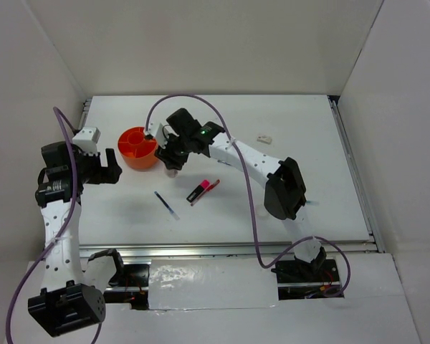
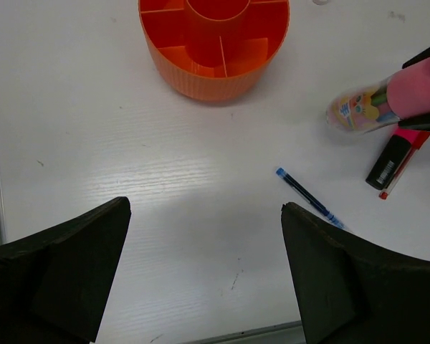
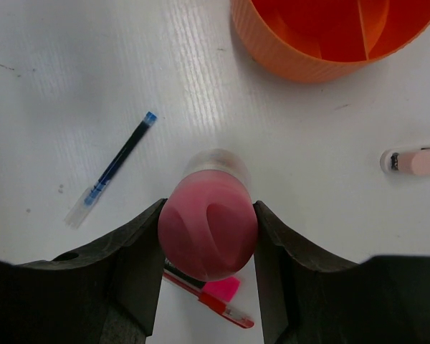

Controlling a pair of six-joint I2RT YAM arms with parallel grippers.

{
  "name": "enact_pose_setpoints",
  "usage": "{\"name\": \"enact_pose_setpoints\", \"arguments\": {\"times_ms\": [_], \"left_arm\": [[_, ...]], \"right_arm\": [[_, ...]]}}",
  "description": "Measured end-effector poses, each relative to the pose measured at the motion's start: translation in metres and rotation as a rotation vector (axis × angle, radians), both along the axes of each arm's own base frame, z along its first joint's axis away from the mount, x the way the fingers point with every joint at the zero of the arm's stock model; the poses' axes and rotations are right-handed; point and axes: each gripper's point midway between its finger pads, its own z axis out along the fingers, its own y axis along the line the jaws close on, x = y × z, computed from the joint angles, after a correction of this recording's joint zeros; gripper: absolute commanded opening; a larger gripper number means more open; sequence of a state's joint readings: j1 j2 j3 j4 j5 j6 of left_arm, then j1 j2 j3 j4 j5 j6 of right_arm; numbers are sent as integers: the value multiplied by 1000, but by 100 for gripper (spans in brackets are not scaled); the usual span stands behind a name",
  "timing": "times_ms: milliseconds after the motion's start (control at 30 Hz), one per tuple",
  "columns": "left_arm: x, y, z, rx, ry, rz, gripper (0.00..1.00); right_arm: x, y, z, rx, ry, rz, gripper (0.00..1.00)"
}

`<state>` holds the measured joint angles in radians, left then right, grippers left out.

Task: Sort the stationery into containers
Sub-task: Place the stationery at the center of the board.

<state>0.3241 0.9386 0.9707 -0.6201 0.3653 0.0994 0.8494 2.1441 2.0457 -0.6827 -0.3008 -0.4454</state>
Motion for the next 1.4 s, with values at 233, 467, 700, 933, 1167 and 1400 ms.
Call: {"name": "enact_pose_setpoints", "arguments": {"times_ms": [233, 467, 700, 933, 1167, 1400], "left_arm": [[-7, -2, 13, 36, -51, -17, 99], [-8, -4, 10, 29, -38, -29, 99], [-9, -5, 9, 25, -34, -33, 99], [-10, -6, 8, 21, -32, -37, 99], [-10, -17, 6, -9, -31, -99, 99], [2, -39, 13, -69, -18, -252, 99]], "right_arm": [[3, -2, -23, -24, 31, -31, 18], [1, -1, -45, -37, 81, -48, 21], [2, -1, -62, -39, 107, -64, 50], [2, 0, -70, -18, 133, -83, 77], [-5, -2, -46, 30, 164, -91, 100], [-4, -34, 72, 236, 109, -120, 100]]}}
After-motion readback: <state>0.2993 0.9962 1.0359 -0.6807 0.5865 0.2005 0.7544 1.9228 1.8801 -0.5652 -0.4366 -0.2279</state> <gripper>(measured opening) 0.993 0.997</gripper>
